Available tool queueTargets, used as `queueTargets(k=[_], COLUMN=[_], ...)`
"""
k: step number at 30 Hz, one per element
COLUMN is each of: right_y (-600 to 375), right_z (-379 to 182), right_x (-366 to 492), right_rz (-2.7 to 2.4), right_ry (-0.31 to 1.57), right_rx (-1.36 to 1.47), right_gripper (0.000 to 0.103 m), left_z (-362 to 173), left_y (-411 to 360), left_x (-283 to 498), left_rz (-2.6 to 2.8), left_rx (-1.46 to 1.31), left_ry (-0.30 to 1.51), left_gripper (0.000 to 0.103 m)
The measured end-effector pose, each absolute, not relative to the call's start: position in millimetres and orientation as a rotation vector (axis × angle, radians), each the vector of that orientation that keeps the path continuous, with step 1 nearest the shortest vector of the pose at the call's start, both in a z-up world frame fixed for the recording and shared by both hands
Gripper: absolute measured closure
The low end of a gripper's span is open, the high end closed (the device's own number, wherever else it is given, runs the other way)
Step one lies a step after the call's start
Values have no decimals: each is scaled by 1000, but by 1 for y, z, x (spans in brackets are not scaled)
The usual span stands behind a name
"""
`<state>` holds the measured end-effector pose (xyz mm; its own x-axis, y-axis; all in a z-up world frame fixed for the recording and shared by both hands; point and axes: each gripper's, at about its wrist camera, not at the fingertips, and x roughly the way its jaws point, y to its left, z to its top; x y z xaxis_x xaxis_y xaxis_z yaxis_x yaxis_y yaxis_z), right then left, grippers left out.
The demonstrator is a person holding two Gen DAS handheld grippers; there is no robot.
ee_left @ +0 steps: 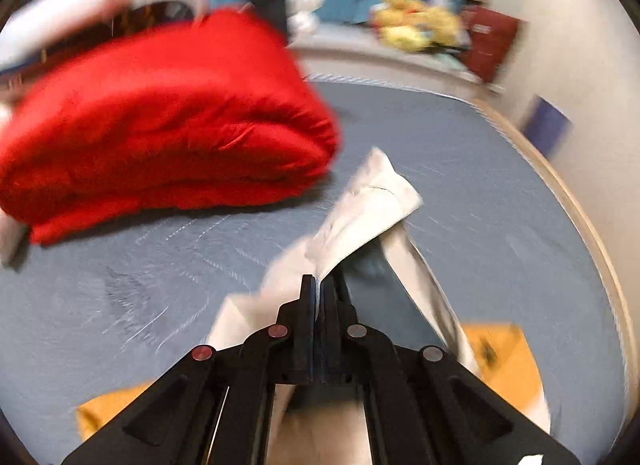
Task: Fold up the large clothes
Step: 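Fold the held hood down over the jacket body with the left tool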
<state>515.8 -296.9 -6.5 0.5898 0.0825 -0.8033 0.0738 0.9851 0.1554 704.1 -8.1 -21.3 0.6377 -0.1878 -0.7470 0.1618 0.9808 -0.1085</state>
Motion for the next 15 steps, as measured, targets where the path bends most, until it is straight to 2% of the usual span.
queueTargets(k=[5,9,12,15], right_y=[-296,-298,-293,-286], right_z=[13,26,31,28], right_x=[508,499,491,487], right_rz=[36,79,118,153], right_ry=[892,855,835,842], right_rx=[234,325,358,384], right_gripper=[89,88,87,84], left_z=[14,2,-21,-31], left_y=[-13,4,18,40], left_x=[533,414,371,358], left_rz=[-294,-307,-273,-245], left_rx=[102,78,34,-106], left_ry=[767,804,904,907], left_gripper=[103,103,103,99])
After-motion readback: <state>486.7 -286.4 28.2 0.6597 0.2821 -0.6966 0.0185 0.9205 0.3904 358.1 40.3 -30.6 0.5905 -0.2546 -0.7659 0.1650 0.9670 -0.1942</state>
